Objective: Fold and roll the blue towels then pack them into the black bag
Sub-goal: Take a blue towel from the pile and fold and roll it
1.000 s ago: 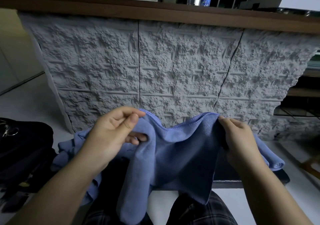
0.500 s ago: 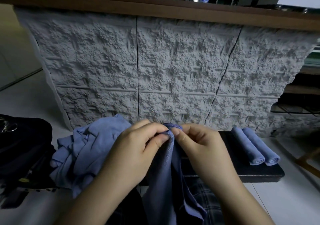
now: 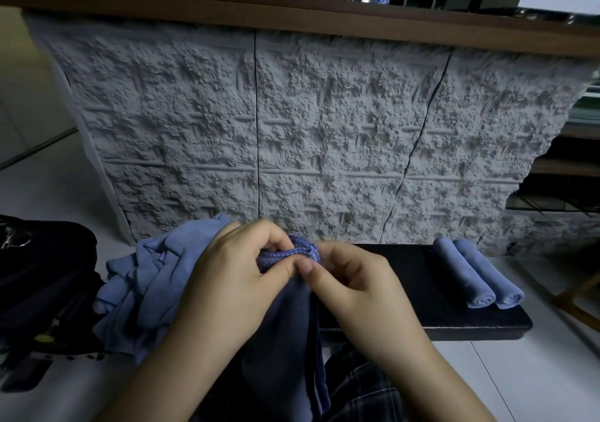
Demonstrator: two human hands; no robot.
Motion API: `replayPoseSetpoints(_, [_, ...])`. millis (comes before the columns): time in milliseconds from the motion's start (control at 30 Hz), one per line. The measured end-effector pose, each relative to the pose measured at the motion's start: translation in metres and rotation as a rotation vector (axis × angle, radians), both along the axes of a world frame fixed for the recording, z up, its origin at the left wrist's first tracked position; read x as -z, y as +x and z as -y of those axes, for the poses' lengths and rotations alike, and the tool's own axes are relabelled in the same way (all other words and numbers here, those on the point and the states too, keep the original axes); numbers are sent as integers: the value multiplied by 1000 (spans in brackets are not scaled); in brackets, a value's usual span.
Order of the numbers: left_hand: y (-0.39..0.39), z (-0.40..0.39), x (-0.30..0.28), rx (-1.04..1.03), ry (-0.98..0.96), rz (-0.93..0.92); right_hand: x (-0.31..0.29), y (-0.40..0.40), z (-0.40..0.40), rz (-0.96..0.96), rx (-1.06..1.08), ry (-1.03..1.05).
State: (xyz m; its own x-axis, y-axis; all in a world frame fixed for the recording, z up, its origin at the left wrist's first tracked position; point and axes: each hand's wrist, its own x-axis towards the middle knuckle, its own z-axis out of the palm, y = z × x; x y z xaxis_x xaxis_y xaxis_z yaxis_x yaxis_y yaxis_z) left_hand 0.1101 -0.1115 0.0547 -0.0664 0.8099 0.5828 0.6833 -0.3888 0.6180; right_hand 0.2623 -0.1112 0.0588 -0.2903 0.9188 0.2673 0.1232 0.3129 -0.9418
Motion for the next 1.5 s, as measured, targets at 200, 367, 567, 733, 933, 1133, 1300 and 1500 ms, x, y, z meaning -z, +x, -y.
replayPoseSetpoints(200, [-7, -4, 4, 235, -187, -23, 5, 8, -9, 45, 76, 33])
replayPoseSetpoints(367, [-21, -10, 12, 290, -282, -106, 15, 22, -23, 109, 221, 61])
replayPoseSetpoints(567, [-35, -13, 11, 230, -354, -261, 28, 36, -38, 87, 327, 42])
replayPoseSetpoints(733, [-52, -20, 9, 151, -162, -530, 31, 38, -41, 80, 397, 61])
replayPoseSetpoints(933, [-57, -29, 3, 230, 5, -650, 32, 39, -46, 68, 405, 59])
replayPoseSetpoints(1133, [-51, -25, 4, 272, -64, -402, 31, 35, -46, 31, 398, 47])
replayPoseSetpoints(1300, [-53, -29, 5, 183, 42, -682, 33, 43, -51, 159, 467, 102])
replayPoseSetpoints(1500, [-63, -39, 0, 183, 61, -677, 35, 49, -59, 270, 504, 128])
